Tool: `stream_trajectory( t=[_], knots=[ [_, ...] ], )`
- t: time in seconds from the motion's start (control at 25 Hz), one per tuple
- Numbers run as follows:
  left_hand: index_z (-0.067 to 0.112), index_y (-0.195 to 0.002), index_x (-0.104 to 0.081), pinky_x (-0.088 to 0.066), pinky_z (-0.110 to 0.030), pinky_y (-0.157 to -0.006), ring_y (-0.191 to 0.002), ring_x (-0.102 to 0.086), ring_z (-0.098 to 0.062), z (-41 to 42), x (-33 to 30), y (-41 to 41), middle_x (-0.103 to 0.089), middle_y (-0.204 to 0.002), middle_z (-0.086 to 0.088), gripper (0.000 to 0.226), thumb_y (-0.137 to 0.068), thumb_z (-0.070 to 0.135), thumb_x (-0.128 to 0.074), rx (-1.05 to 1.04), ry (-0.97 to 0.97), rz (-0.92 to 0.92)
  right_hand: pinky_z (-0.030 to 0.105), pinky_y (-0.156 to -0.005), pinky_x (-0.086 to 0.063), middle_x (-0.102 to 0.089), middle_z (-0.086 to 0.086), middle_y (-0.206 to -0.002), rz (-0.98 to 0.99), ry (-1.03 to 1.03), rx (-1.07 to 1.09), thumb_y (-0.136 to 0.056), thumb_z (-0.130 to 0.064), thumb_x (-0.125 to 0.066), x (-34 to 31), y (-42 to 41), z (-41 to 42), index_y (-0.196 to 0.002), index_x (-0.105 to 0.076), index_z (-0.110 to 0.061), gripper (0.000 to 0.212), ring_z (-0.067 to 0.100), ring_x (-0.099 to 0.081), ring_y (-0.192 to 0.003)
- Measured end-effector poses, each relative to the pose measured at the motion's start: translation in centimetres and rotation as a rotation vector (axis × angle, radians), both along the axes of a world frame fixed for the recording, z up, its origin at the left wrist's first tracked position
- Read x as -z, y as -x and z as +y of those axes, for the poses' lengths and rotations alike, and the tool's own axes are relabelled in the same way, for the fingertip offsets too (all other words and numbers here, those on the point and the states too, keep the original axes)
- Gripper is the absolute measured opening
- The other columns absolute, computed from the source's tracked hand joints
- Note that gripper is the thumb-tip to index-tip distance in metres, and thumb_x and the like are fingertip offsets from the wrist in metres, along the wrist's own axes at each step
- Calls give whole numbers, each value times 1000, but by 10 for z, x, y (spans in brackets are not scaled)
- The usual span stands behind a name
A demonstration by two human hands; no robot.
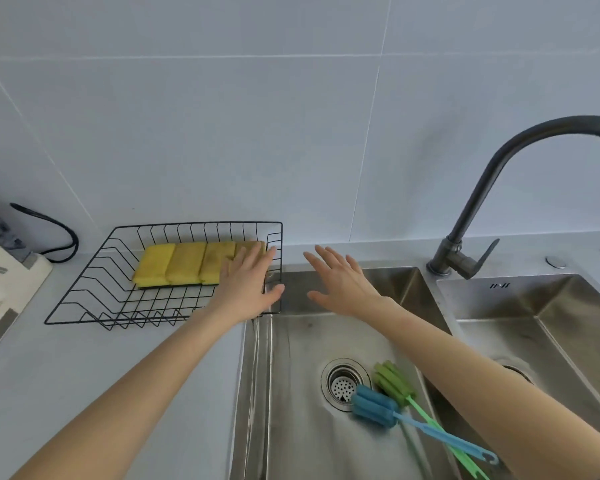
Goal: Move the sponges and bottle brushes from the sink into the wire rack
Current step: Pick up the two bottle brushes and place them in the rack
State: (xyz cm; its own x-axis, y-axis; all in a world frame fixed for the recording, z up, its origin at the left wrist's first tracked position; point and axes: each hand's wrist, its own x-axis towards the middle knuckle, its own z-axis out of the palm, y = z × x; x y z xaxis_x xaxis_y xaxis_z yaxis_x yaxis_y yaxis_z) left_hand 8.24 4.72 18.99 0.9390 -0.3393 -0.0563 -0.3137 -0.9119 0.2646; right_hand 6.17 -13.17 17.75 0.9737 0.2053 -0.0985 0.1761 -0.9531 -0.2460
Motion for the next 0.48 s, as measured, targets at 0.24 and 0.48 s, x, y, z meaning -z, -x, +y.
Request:
stream_trajectory(
  t=[0.24, 0.48],
  knots=[
    [23, -146, -9, 0, -45, -118, -146, -2, -25, -56, 24, 37, -4, -158, -6, 64, -92, 37, -41, 185, -12, 40, 39, -120, -8, -12, 5, -160, 86, -32, 106, -92, -29, -48, 21, 44, -51, -151, -10, -20, 71, 21, -9, -148],
    [22, -145, -12, -9, -42, -120, -145, -9, -24, -105, 61, 65, -10, -157, -6, 64, -91, 36, -44, 250, 31, 169, 39, -113, -29, -32, 8, -153, 241, -7, 144, -93, -29, -48, 47, 81, -99, -148, -23, -16, 61, 25, -32, -140]
  ],
)
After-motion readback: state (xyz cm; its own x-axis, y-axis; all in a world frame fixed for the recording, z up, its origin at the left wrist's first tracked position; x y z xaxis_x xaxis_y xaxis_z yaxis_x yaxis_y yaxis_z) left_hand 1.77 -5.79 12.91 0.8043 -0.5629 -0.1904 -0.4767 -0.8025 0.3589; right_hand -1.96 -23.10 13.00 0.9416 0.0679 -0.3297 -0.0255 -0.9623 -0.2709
